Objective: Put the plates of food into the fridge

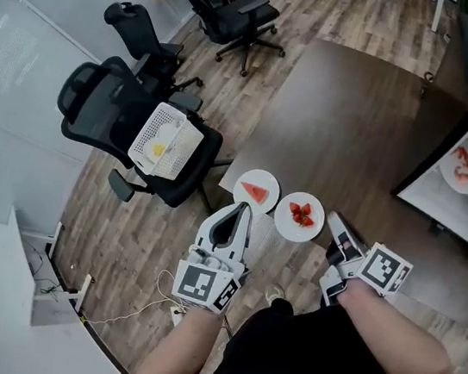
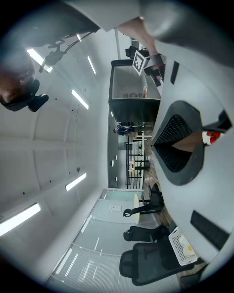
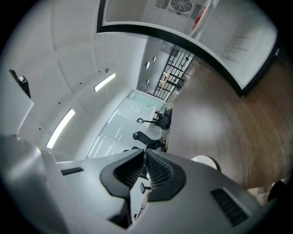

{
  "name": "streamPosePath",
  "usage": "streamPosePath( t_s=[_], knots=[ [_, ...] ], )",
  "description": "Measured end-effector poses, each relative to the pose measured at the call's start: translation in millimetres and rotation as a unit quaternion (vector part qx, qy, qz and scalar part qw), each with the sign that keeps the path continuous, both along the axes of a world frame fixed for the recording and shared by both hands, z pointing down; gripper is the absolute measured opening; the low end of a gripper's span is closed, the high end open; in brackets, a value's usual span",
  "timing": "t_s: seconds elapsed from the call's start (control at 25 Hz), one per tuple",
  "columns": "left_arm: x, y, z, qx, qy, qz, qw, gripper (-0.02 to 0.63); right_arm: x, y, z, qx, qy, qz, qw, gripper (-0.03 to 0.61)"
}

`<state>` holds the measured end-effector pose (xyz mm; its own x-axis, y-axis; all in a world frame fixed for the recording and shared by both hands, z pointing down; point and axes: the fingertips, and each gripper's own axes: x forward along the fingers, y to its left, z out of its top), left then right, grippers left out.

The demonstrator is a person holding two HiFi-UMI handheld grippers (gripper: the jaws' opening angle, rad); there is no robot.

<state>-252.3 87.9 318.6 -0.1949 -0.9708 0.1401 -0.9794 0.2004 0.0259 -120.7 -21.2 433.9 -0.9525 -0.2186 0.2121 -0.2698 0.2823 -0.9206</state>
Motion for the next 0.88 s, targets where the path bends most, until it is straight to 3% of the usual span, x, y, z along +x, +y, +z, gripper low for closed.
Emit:
streamPosePath(
  t_s=[0.28, 0.44, 0.88],
  knots=[
    [-45.8, 63.9, 9.5, 0.017, 0.029, -0.001, 0.9994, 0.003, -30.5, 58.8, 7.3, 0.019, 0.028, 0.014, 0.999, 0.008],
    [-65.5, 92.1, 18.6, 0.023, 0.034, 0.014, 0.999, 0.003, -63.3, 93.9, -8.6, -0.006, -0.067, 0.031, 0.997, 0.008],
    [-73.3, 117.8, 36.2, 0.034, 0.037, 0.084, 0.9952, 0.003, -59.0, 129.5, -1.2, 0.025, -0.037, 0.101, 0.994, 0.008]
  ],
)
